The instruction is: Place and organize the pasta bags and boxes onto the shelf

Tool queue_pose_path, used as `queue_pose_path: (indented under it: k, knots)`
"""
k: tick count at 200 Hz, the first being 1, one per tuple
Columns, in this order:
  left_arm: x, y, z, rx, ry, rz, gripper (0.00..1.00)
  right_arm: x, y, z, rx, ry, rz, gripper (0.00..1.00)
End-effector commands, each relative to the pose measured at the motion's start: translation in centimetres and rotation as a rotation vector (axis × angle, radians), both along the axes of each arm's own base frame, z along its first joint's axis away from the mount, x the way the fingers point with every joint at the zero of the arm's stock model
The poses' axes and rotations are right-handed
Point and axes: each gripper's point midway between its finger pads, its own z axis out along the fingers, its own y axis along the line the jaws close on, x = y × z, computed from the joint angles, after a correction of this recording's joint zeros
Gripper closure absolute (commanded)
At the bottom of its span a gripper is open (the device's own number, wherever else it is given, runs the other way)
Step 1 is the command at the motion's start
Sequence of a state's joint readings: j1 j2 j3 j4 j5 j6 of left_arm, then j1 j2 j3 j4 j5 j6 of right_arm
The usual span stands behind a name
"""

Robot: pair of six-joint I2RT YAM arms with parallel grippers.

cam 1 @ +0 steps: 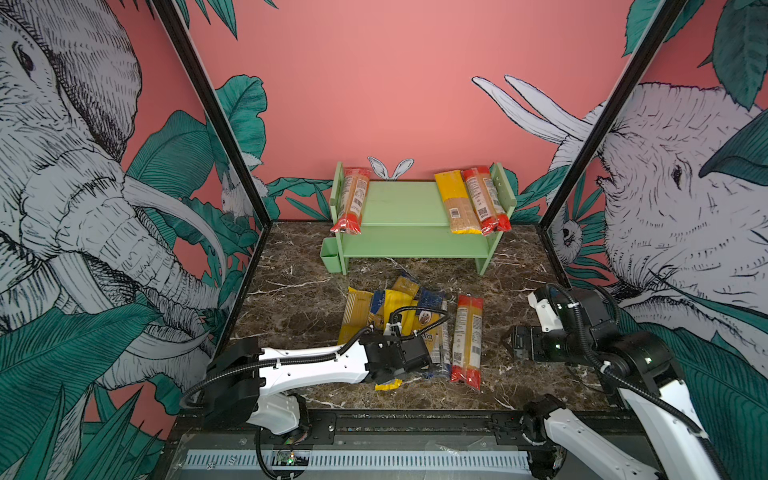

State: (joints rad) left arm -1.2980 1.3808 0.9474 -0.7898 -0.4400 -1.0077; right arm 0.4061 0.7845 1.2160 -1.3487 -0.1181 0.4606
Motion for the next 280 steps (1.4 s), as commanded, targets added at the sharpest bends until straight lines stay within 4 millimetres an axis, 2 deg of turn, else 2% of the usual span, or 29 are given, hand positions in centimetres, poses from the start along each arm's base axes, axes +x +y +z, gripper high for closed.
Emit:
queue_pose_path:
  k: [1,34,75,92,106,129,147,164,198,219,248,280]
  knots:
    - [1.6,-0.1,3.5,-0.090,-0.119,-0.013,1.00,0.7,0.5,0.2,0.024,-0.008,-0.010,0.01]
    - [2.2,0.5,5.4,-0.119,-0.172,-0.010,1.00,1.3,0.8,0.7,0.035,-0.015,-0.018,0.01]
    - [3.3,1.4,11.3,-0.163,-0.298,-0.014,1.00,1.9,1.4,0.5,0.043,-0.003,-0.005,0.01]
    - [3.4,1.1,13.2,-0.153,-0.318,-0.049,1.00,2.3,1.9,0.3,0.057,-0.004,0.004,0.01]
    - [3.4,1.0,13.8,-0.134,-0.319,-0.065,1.00,2.7,2.2,0.1,0.067,-0.002,0.005,0.01]
    - [3.4,1.0,13.5,-0.116,-0.311,-0.075,1.00,3.1,2.5,-0.2,0.082,-0.002,-0.002,0.01]
    - [3.4,1.0,14.6,-0.144,-0.321,-0.070,1.00,3.4,2.6,-0.2,0.088,-0.006,-0.008,0.01]
    - [3.6,1.3,17.1,-0.164,-0.358,-0.075,1.00,3.5,2.7,-0.1,0.088,-0.009,-0.008,0.01]
    - [4.4,2.2,24.0,-0.156,-0.473,-0.100,1.00,4.1,2.8,0.3,0.092,-0.024,-0.015,0.01]
    - [5.3,2.6,27.2,-0.141,-0.516,-0.105,1.00,4.5,3.1,0.8,0.106,-0.038,-0.019,0.01]
    - [7.2,3.0,30.4,-0.161,-0.559,-0.103,1.00,4.9,3.3,1.6,0.127,-0.060,-0.026,0.01]
    - [10.8,3.9,33.0,-0.165,-0.593,-0.074,1.00,5.4,3.6,3.0,0.144,-0.086,-0.025,0.01]
